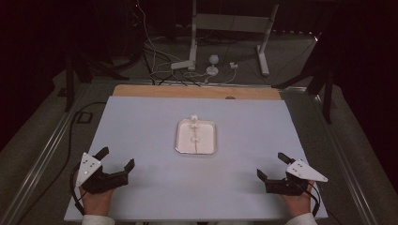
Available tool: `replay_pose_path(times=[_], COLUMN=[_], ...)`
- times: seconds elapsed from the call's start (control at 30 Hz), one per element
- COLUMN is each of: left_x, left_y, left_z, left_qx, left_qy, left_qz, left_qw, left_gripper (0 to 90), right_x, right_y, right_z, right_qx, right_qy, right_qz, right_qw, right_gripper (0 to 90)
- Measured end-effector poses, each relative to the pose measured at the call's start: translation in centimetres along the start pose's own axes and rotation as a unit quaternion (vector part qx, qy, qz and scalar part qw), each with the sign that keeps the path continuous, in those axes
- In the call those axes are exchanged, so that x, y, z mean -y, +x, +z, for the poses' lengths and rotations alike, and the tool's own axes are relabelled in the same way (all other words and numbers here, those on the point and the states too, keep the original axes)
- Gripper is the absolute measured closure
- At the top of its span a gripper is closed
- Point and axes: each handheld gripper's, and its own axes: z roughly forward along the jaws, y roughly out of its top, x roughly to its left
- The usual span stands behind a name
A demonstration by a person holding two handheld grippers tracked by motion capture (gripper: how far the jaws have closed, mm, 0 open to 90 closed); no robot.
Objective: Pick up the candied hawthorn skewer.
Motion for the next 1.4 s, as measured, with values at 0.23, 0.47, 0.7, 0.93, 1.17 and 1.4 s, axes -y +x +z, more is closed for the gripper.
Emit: replay_pose_path(times=[0.23,0.47,0.7,0.93,1.17,1.4], left_x=[-1.3,-2.3,-3.6,-3.9,-4.1,-3.8], left_y=[-1.0,-2.0,-3.7,-4.9,-5.8,-7.4], left_z=[0.5,2.1,4.5,6.3,8.1,10.6], left_qx=[-0.003,-0.003,0.013,0.024,0.027,0.035], left_qy=[0.008,0.024,0.037,0.049,0.056,0.070], left_qz=[0.005,0.015,0.021,0.023,0.017,0.028], left_qw=[1.0000,0.9996,0.9990,0.9983,0.9980,0.9965], left_gripper=[0.5,0.5,0.5,0.5,0.5,0.5], right_x=[0.0,0.0,0.1,0.2,0.2,0.2], right_y=[0.0,-0.1,-0.2,-0.3,-0.4,-0.3], right_z=[-0.1,-0.1,-0.2,-0.1,-0.1,0.0], right_qx=[0.015,0.024,0.026,0.026,0.026,0.026], right_qy=[-0.003,-0.003,-0.002,0.000,0.002,0.003], right_qz=[0.005,0.005,0.006,0.006,0.008,0.007], right_qw=[0.9999,0.9997,0.9996,0.9996,0.9996,0.9996], right_gripper=[0.0,0.0,0.0,0.0,0.0,0.0])
